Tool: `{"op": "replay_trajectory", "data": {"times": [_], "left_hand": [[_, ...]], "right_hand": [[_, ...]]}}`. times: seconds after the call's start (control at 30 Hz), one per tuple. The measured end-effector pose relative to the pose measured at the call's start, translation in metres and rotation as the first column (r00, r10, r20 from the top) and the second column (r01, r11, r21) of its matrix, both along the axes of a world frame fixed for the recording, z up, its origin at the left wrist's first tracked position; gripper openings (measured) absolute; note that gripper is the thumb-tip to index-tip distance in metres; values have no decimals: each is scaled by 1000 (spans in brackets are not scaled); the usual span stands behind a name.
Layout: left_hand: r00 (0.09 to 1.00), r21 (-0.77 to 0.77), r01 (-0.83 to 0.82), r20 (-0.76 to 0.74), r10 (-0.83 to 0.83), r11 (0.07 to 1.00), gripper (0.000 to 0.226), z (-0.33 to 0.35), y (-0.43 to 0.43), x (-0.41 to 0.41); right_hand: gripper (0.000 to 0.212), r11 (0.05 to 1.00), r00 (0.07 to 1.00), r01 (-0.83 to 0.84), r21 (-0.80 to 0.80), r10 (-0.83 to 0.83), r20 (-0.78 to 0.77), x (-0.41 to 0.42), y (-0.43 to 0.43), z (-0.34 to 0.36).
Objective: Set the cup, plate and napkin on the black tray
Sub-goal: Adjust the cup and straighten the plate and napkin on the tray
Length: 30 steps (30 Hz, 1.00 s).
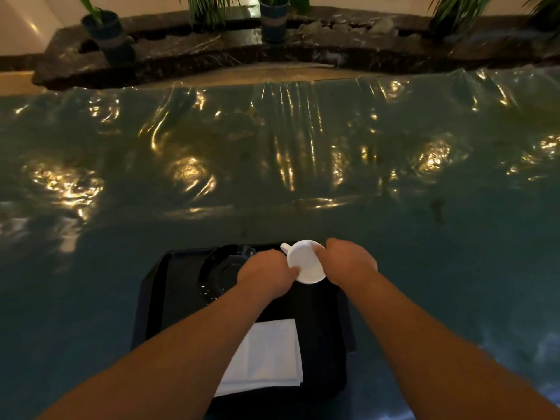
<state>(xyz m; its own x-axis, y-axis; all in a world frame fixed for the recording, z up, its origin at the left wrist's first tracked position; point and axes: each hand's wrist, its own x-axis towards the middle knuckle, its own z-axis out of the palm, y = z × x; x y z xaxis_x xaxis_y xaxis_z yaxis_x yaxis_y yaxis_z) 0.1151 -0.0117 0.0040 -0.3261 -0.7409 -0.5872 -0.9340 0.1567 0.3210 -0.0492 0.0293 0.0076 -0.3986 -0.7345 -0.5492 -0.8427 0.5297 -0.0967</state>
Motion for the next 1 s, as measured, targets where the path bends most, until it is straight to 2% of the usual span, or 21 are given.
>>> {"op": "replay_trajectory", "data": {"times": [0.07, 0.17, 0.23, 0.3, 0.37, 0.43, 0.57, 0.67, 0.73, 0.83, 0.9, 0.93, 1.0], "left_hand": [[999, -157, -27, -25, 23, 987, 37, 6, -4, 3], [989, -275, -61, -143, 21, 959, 39, 14, -16, -2], [990, -240, 39, -126, -71, 970, 39, 15, -26, -10], [982, -197, 180, -16, -187, 964, 34, 16, -34, -16], [974, -193, 225, 43, -221, 955, 31, 13, -38, -18], [984, -191, 178, 38, -173, 965, 29, 10, -39, -17], [1000, -138, 28, 12, -26, 990, 23, -1, -32, -12], [1000, -67, -18, 5, 19, 998, 24, -8, -26, -8], [999, -11, -32, -15, 32, 999, 26, -12, -22, -7], [999, 28, -33, -32, 34, 999, 26, -13, -19, -7], [1000, 48, -2, -5, 3, 999, 27, -11, -24, -8], [1000, 56, 13, 18, -14, 998, 27, -9, -27, -8], [999, 31, 28, 44, -29, 999, 33, -5, -33, -9]], "right_hand": [[55, 986, 988, 151, -73, -149, 38, -7, 11, 3], [59, 978, 978, 203, -56, -200, 57, -7, 33, 4], [59, 987, 976, 155, 31, -158, 148, -2, 42, -3], [41, 985, 965, 112, 132, -139, 221, 5, 44, -12], [43, 983, 958, 124, 132, -153, 242, 12, 40, -14], [34, 974, 935, 207, 94, -226, 272, 13, 32, -14], [41, 962, 941, 269, 50, -274, 200, 2, 16, -19], [28, 990, 990, 105, 97, -113, 83, -3, 3, -9], [34, 991, 1000, 7, 132, -11, 29, -5, -3, -2], [35, 991, 1000, -13, 133, 10, 17, -5, -10, 3], [23, 994, 998, 42, 99, -46, 39, -8, -11, 2], [25, 994, 994, 88, 69, -92, 63, -11, -8, 1], [44, 989, 986, 147, 9, -147, 77, -15, 0, 0]]}}
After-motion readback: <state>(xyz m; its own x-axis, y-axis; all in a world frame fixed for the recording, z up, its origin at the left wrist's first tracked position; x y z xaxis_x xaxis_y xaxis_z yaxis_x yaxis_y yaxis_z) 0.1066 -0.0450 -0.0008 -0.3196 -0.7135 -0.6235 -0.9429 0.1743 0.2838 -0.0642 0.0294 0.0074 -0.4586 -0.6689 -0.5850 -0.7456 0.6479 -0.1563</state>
